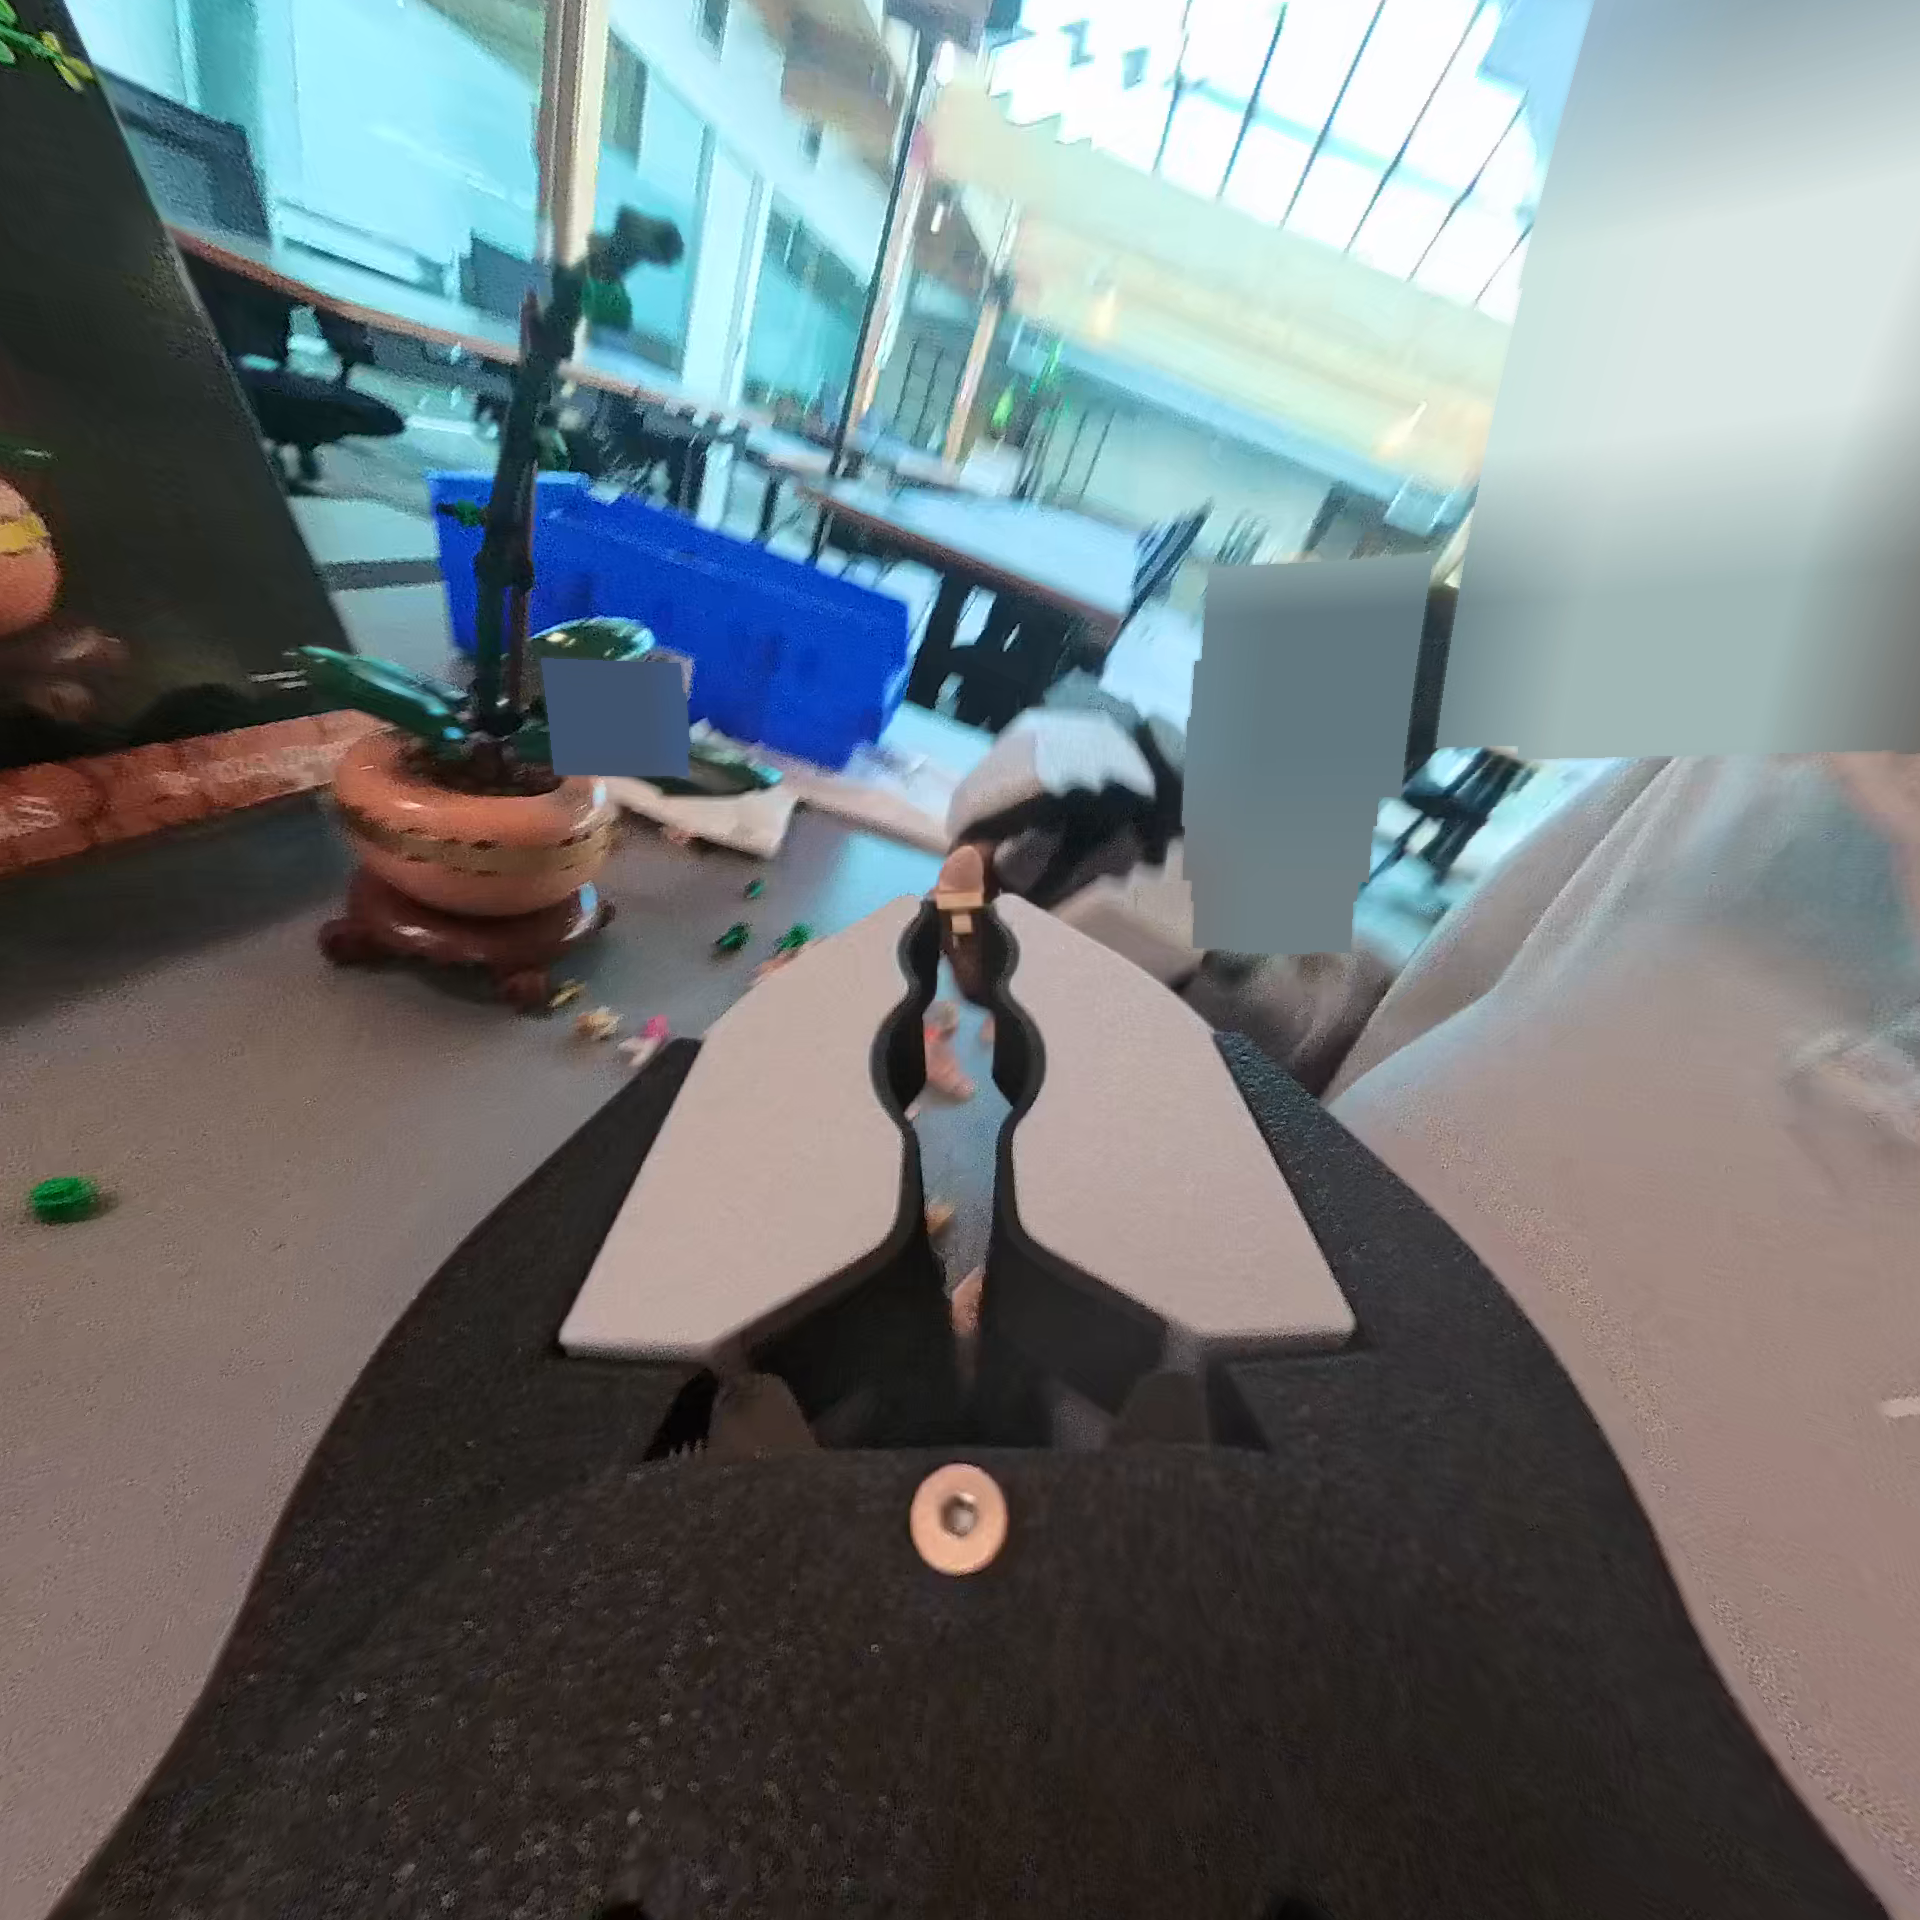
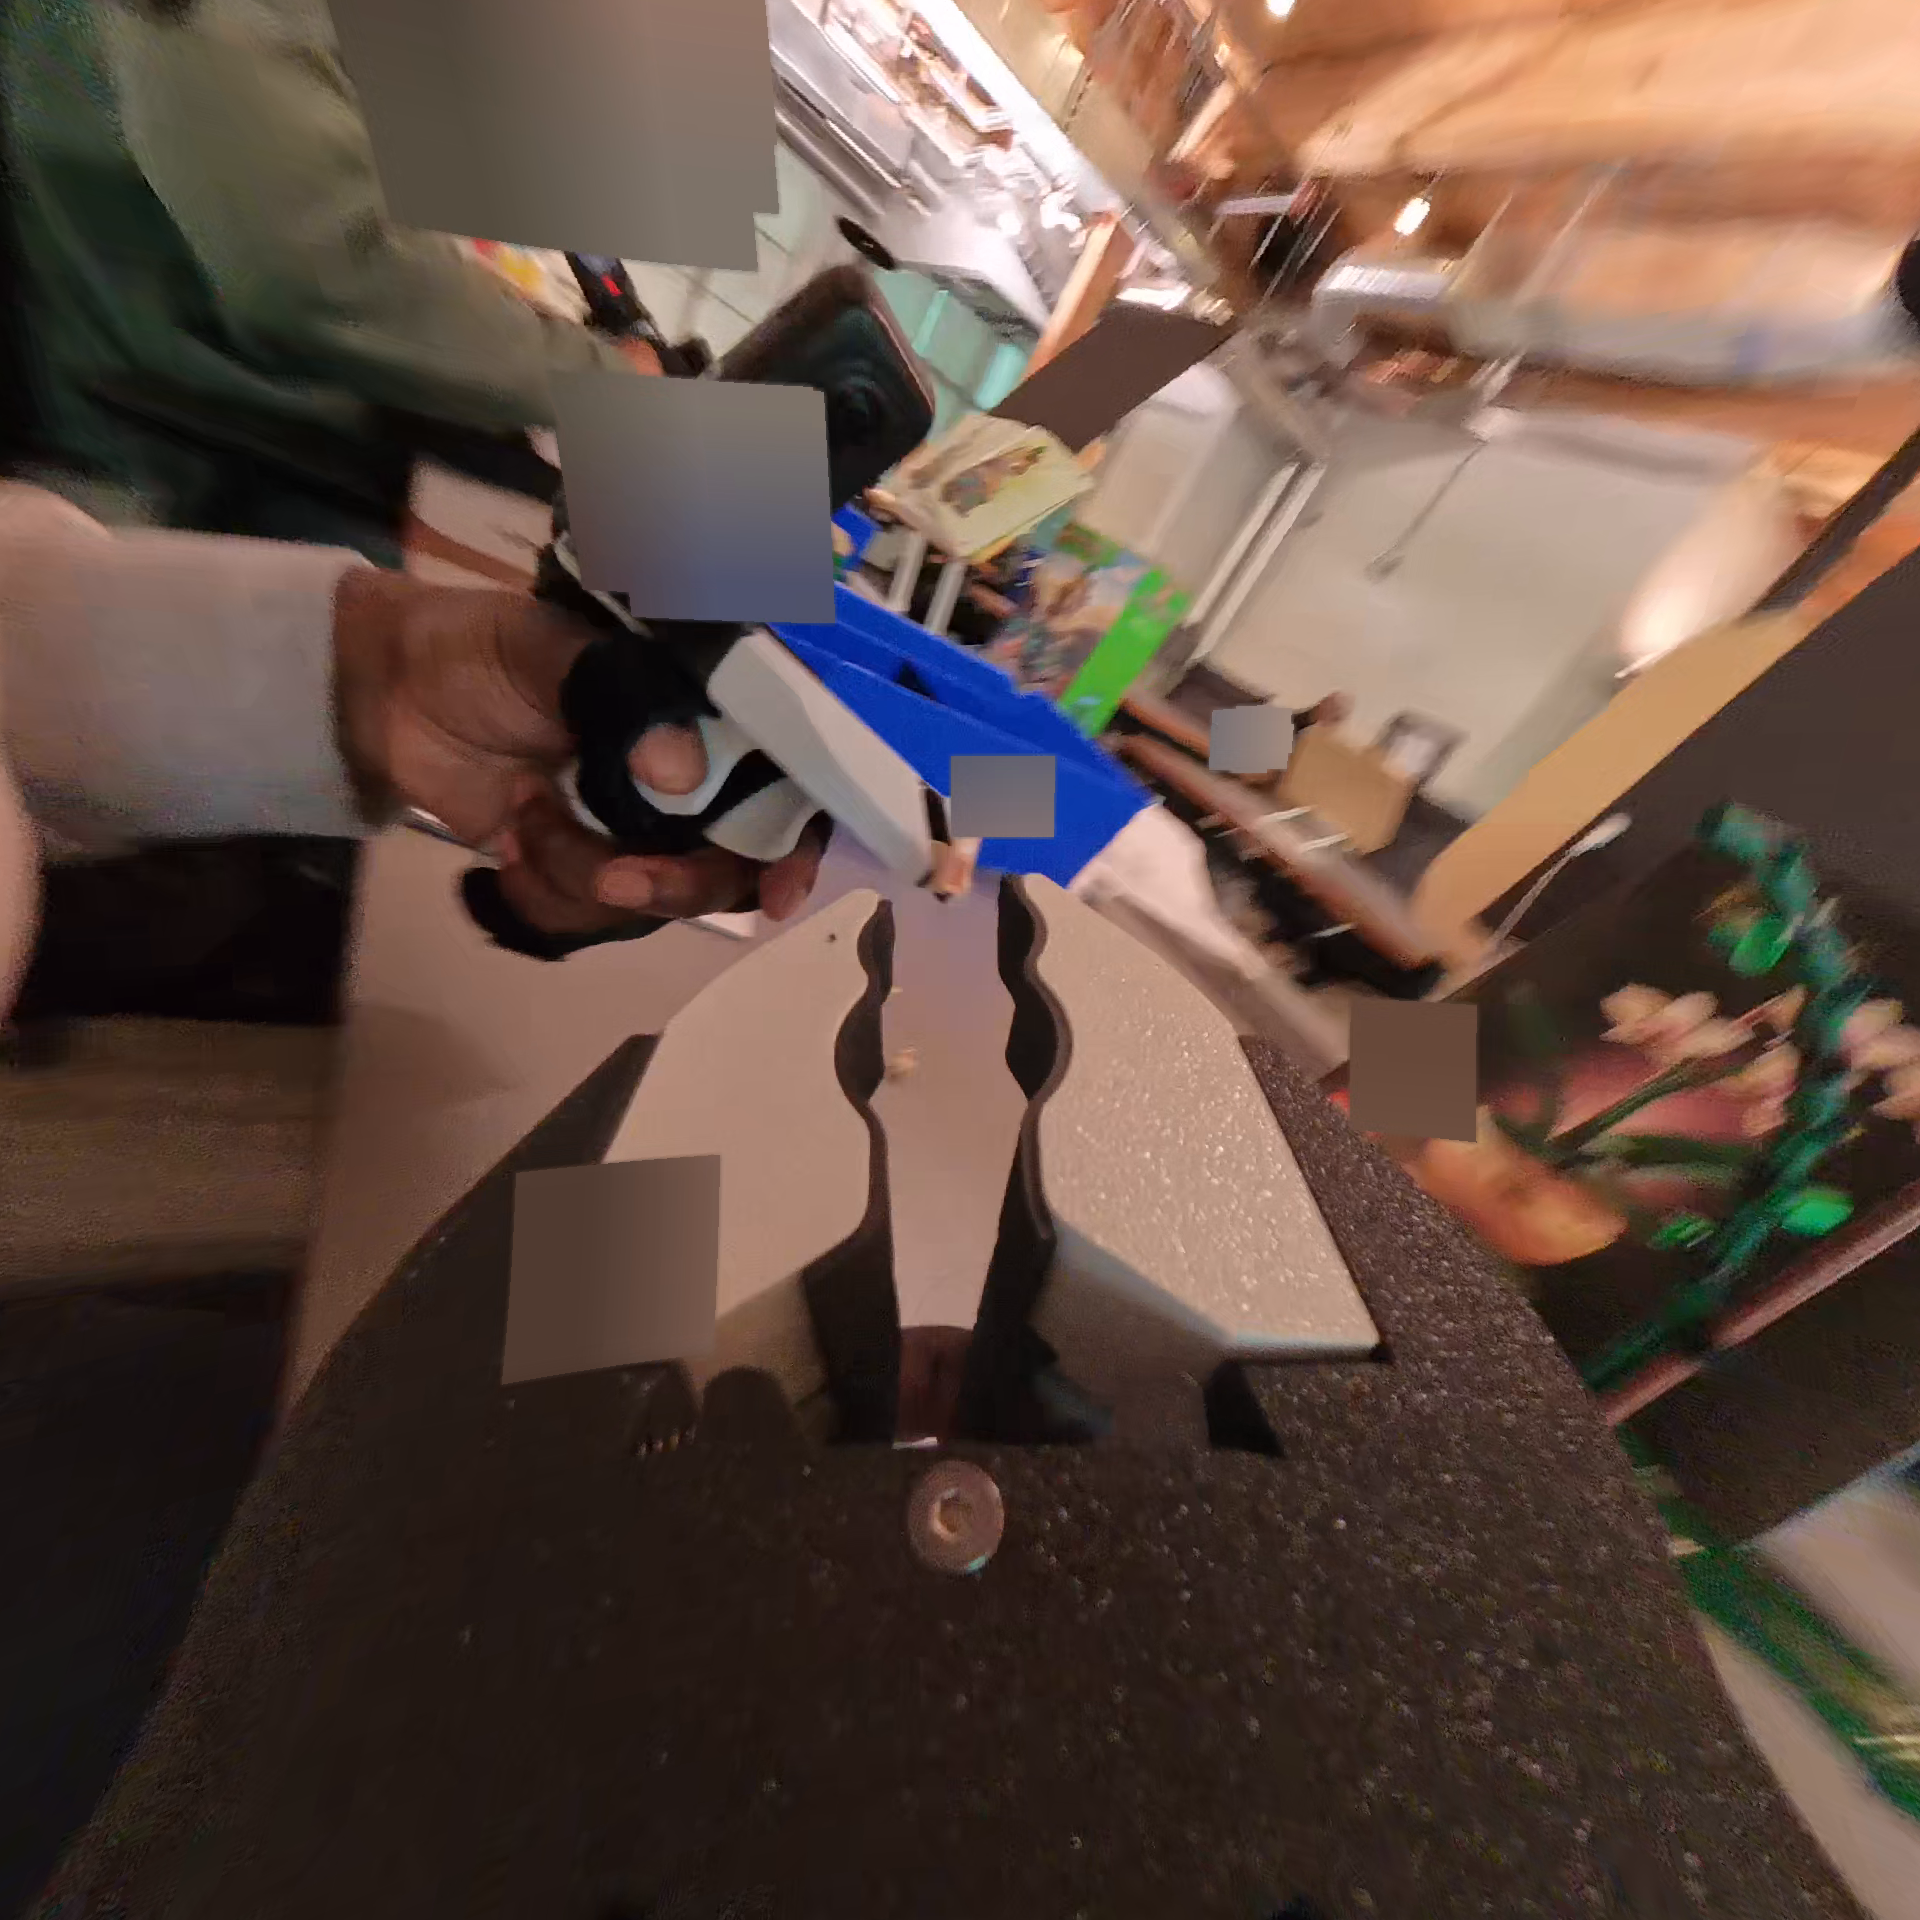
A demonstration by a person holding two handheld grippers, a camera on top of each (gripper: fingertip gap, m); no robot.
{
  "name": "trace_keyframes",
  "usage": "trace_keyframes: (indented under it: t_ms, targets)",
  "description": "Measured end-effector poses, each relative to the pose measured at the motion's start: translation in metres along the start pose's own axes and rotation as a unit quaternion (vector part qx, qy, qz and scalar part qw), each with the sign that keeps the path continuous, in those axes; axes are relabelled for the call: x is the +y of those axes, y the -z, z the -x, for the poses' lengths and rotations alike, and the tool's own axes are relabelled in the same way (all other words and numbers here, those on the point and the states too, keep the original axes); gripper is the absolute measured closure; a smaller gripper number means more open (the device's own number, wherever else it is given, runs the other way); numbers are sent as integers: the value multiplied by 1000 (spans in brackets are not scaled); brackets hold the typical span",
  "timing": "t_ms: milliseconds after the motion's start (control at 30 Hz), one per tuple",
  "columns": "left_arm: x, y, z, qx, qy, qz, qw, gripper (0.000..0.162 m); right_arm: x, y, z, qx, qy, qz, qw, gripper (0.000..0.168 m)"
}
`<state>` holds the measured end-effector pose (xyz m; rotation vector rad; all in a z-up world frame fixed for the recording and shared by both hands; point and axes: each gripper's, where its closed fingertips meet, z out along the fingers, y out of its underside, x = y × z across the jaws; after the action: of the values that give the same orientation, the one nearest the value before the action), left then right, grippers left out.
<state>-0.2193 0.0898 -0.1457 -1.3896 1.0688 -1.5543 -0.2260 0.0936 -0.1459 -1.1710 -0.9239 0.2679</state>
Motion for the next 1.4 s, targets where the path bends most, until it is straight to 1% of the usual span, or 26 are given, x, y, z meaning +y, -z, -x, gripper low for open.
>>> trace_keyframes:
  t_ms: [33, 67, 133, 167, 200, 267, 333, 467, 567, 700, 900, 933, 1000, 1133, 1267, 1333, 1367, 1400]
  targets:
    - [5, 1, 4, -22, -34, 31, 999, 155, 4, 4, -7, -16, -69, 8, 997, 150]
    - [9, 2, 10, -54, -77, 62, 994, 155, 11, 6, -16, -22, -143, 26, 989, 150]
    - [16, 4, 24, -126, -177, 118, 969, 155, 12, 6, -19, -54, -257, 46, 964, 145]
    - [17, 5, 30, -160, -224, 137, 952, 155, 13, 3, -21, -49, -293, 56, 953, 146]
    - [18, 4, 33, -181, -261, 146, 937, 155, 15, 0, -19, -45, -308, 65, 948, 149]
    - [21, 0, 33, -200, -302, 157, 919, 155, 22, -7, -13, -30, -297, 90, 950, 159]
    - [24, -2, 36, -216, -329, 169, 904, 155, 31, -12, -3, -34, -283, 119, 951, 159]
    - [27, 1, 40, -232, -350, 177, 890, 155, 38, -13, -1, -31, -306, 133, 942, 160]
    - [24, 5, 44, -251, -377, 182, 873, 155, 41, -12, -1, -29, -304, 148, 941, 158]
    - [24, 6, 49, -271, -422, 199, 842, 155, 45, -14, 0, -26, -317, 157, 935, 158]
    - [27, 7, 50, -277, -469, 222, 809, 155, 47, -15, 0, -22, -335, 160, 928, 157]
    - [27, 6, 50, -278, -479, 222, 802, 156, 48, -15, 0, -21, -335, 163, 928, 160]
    - [26, 6, 50, -282, -502, 226, 786, 156, 48, -16, 2, -27, -341, 166, 925, 164]
    - [22, 7, 45, -277, -567, 220, 744, 156, 46, -14, 1, -18, -316, 158, 935, 167]
    - [18, 7, 37, -258, -588, 197, 741, 156, 41, -12, 1, -13, -293, 148, 945, 168]
    - [16, 8, 32, -246, -606, 189, 732, 156, 37, -12, 2, -7, -270, 146, 952, 167]
    - [16, 7, 26, -226, -614, 178, 735, 156, 37, -11, 0, 7, -259, 148, 954, 168]
    - [18, 2, 6, -179, -606, 142, 762, 156, 44, -7, -12, 50, -222, 166, 960, 168]
